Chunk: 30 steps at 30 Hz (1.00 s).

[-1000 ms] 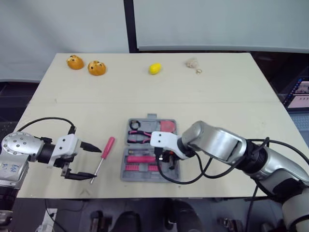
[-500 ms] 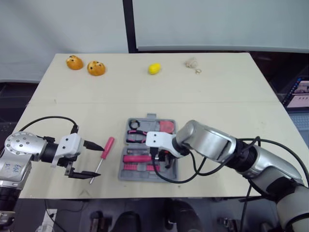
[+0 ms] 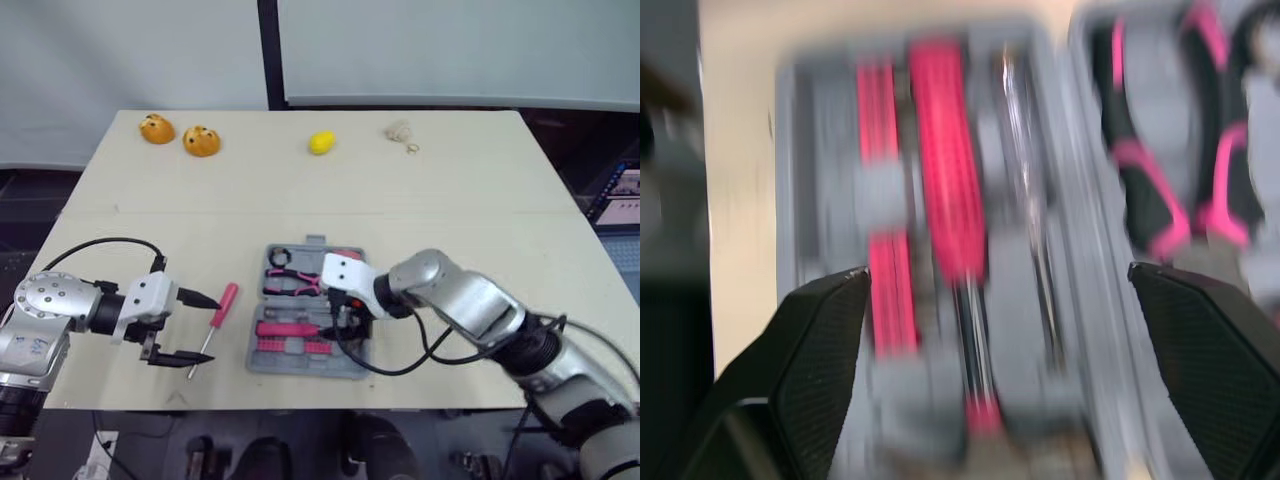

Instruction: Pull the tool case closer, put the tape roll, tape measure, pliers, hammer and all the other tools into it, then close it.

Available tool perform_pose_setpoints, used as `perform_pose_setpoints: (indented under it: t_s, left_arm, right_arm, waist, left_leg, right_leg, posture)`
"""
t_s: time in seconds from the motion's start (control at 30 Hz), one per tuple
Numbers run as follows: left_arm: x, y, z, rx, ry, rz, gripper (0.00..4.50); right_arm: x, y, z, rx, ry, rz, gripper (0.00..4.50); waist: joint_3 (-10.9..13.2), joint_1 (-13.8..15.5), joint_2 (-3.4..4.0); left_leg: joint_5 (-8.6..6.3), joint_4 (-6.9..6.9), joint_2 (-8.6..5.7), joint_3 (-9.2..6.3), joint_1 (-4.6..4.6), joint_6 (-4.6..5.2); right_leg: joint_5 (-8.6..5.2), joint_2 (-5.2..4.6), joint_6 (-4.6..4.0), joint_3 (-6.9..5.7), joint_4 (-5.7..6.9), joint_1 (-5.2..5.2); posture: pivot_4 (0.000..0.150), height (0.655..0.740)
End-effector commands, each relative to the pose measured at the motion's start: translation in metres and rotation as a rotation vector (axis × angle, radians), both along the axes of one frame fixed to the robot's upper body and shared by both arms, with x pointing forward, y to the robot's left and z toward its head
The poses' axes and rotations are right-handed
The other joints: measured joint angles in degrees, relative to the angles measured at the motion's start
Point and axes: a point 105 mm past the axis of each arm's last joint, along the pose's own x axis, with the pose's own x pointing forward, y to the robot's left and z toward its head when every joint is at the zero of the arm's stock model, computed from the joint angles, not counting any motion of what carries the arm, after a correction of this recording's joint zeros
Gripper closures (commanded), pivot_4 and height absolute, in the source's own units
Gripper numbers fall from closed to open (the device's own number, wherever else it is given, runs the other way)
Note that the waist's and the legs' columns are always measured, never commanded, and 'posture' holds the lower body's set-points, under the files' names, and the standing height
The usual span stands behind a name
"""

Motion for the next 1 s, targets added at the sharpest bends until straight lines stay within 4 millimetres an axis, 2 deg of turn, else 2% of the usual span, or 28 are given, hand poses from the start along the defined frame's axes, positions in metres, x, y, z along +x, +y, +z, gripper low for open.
perform_pose_setpoints:
  t_s: [0.03, 0.07, 0.17, 0.2, 0.27, 0.3, 0.4, 0.7, 0.8, 0.9, 0.93, 1.0]
  left_arm:
    - [0.002, -0.006, 0.012, -0.021, -0.042, -0.022, 0.00]
    - [0.003, -0.006, 0.012, -0.022, -0.042, -0.022, 0.00]
    - [0.005, -0.007, 0.015, -0.022, -0.048, -0.025, 0.00]
    - [0.005, -0.006, 0.016, -0.022, -0.049, -0.025, 0.00]
    - [0.005, -0.006, 0.016, -0.021, -0.050, -0.026, 0.00]
    - [0.005, -0.006, 0.016, -0.019, -0.050, -0.027, 0.00]
    - [0.005, -0.006, 0.016, -0.018, -0.050, -0.029, 0.00]
    - [0.008, -0.007, 0.017, -0.019, -0.056, -0.033, 0.00]
    - [0.010, -0.008, 0.018, -0.024, -0.059, -0.033, 0.00]
    - [0.011, -0.009, 0.018, -0.026, -0.060, -0.034, 0.00]
    - [0.011, -0.009, 0.018, -0.027, -0.061, -0.034, 0.00]
    - [0.012, -0.009, 0.018, -0.028, -0.063, -0.033, 0.00]
  right_arm:
    - [0.004, 0.002, 0.017, 0.200, -0.059, 0.013, 0.09]
    - [0.003, 0.003, 0.014, 0.234, -0.055, 0.017, 0.09]
    - [0.004, 0.003, 0.009, 0.341, -0.054, -0.002, 0.94]
    - [0.002, 0.004, 0.007, 0.364, -0.045, -0.003, 1.36]
    - [-0.002, 0.004, 0.000, 0.363, -0.030, 0.009, 2.47]
    - [-0.003, 0.004, -0.005, 0.353, -0.025, 0.006, 2.79]
    - [-0.002, 0.003, -0.017, 0.327, -0.013, -0.022, 4.44]
    - [0.000, -0.001, -0.037, 0.250, -0.001, -0.054, 4.48]
    - [-0.001, -0.005, -0.051, 0.178, 0.020, -0.071, 4.48]
    - [-0.002, -0.018, -0.081, 0.001, 0.093, -0.139, 4.48]
    - [-0.005, -0.030, -0.100, -0.115, 0.140, -0.172, 4.48]
    - [-0.008, -0.047, -0.122, -0.267, 0.159, -0.215, 4.48]
  waist:
    - [0.0, 0.1, 0.00]
    - [0.0, 0.1, 0.00]
    - [0.0, 0.1, -0.03]
    - [0.0, 0.1, -0.03]
    - [0.0, 0.0, -0.03]
    - [0.0, 0.0, -0.02]
    - [0.0, 0.1, -0.02]
    - [0.0, 0.1, -0.02]
    - [0.0, 0.1, -0.02]
    - [0.0, 0.0, -0.02]
    - [0.0, 0.1, -0.03]
    - [-0.4, 0.1, -0.02]
  left_leg:
    - [0.01, 0.00, 0.00, 0.00, 0.00, 0.00]
    - [0.01, 0.01, -0.01, -0.01, 0.00, 0.00]
    - [0.02, 0.01, -0.03, -0.01, 0.00, 0.02]
    - [0.02, 0.01, -0.03, -0.01, 0.00, 0.02]
    - [0.02, 0.01, -0.03, -0.01, 0.00, 0.02]
    - [0.02, 0.01, -0.02, -0.01, 0.01, 0.02]
    - [0.02, 0.01, -0.03, -0.01, 0.01, 0.03]
    - [0.02, 0.01, -0.03, -0.01, 0.01, 0.04]
    - [0.02, 0.01, -0.03, -0.01, 0.01, 0.03]
    - [0.02, 0.01, -0.03, -0.01, 0.04, 0.03]
    - [0.02, 0.01, -0.03, -0.01, 0.06, 0.02]
    - [0.02, 0.02, -0.03, -0.01, 0.17, 0.03]
  right_leg:
    - [0.00, 0.00, 0.00, -0.01, 0.02, 0.00]
    - [0.01, 0.00, 0.01, -0.01, 0.00, 0.01]
    - [0.03, 0.00, 0.05, -0.01, -0.02, 0.03]
    - [0.03, 0.00, 0.05, 0.00, -0.01, 0.03]
    - [0.03, 0.00, 0.05, 0.00, 0.00, 0.03]
    - [0.03, 0.00, 0.05, 0.00, -0.01, 0.03]
    - [0.03, 0.00, 0.05, 0.01, 0.00, 0.03]
    - [0.03, 0.00, 0.05, 0.01, 0.00, 0.03]
    - [0.03, 0.00, 0.05, 0.01, 0.00, 0.03]
    - [0.03, 0.01, 0.05, 0.03, 0.03, 0.04]
    - [0.03, 0.01, 0.05, 0.03, 0.03, 0.06]
    - [0.03, 0.00, 0.05, 0.04, 0.03, 0.18]
  posture:
    - [0.150, 0.7292]
    - [0.150, 0.7292]
    - [0.150, 0.7292]
    - [0.150, 0.7292]
    - [0.150, 0.7292]
    - [0.150, 0.7292]
    - [0.150, 0.7292]
    - [0.150, 0.7292]
    - [0.150, 0.7292]
    - [0.150, 0.7292]
    - [0.150, 0.7292]
    - [0.150, 0.7292]
